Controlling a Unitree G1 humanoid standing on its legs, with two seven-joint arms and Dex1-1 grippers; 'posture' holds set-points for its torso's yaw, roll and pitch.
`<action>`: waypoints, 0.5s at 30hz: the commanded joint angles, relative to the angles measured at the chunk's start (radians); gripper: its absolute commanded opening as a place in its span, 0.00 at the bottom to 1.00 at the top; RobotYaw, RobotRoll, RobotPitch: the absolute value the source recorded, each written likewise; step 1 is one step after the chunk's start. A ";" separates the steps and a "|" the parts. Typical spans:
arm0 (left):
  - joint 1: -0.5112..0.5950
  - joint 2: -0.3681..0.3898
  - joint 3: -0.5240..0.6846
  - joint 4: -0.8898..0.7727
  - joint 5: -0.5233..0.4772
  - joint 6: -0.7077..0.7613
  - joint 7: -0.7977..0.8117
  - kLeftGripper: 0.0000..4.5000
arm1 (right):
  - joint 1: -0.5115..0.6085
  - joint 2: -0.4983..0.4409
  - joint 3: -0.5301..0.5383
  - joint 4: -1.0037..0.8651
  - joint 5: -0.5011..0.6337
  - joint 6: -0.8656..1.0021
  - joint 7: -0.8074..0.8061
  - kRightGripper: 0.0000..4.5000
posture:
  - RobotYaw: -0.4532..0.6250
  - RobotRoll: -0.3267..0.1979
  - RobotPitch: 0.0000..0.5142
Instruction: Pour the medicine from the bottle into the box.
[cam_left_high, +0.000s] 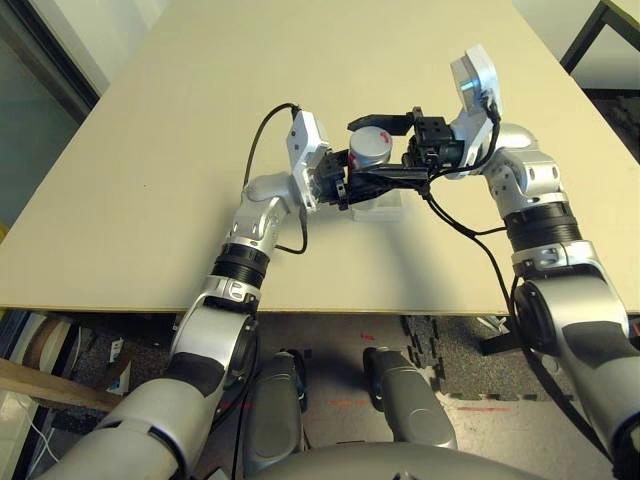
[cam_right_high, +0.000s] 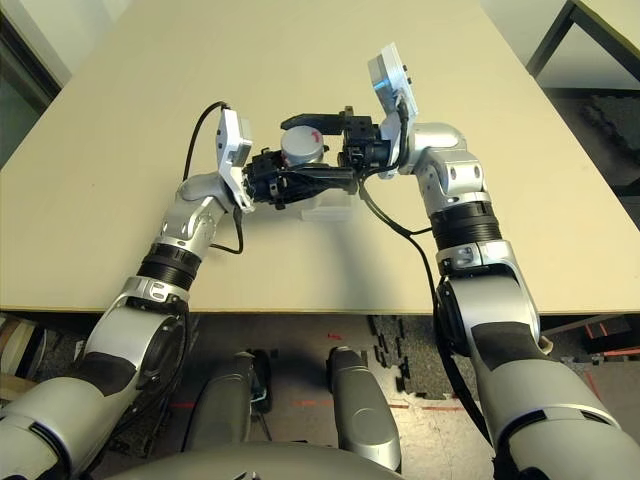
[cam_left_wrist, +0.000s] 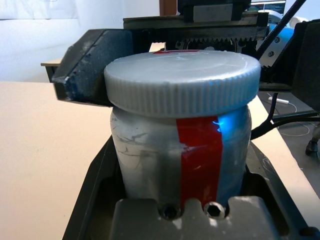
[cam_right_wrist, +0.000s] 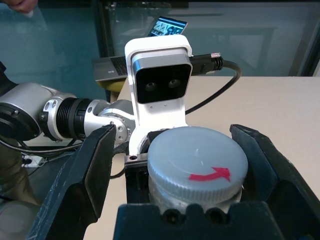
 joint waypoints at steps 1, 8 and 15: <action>-0.003 0.010 0.000 0.019 0.015 0.014 0.026 0.60 | 0.014 -0.010 -0.002 -0.040 -0.002 -0.005 0.000 1.00 | 0.17 0.62 0.27; -0.001 0.005 -0.007 0.017 0.014 0.009 0.027 0.60 | 0.017 -0.011 -0.003 -0.042 -0.011 -0.001 -0.050 1.00 | 0.17 0.62 0.28; 0.003 0.003 -0.014 0.009 0.015 0.006 0.026 0.60 | 0.005 0.005 0.000 -0.032 -0.017 -0.004 -0.083 1.00 | 0.18 0.62 0.28</action>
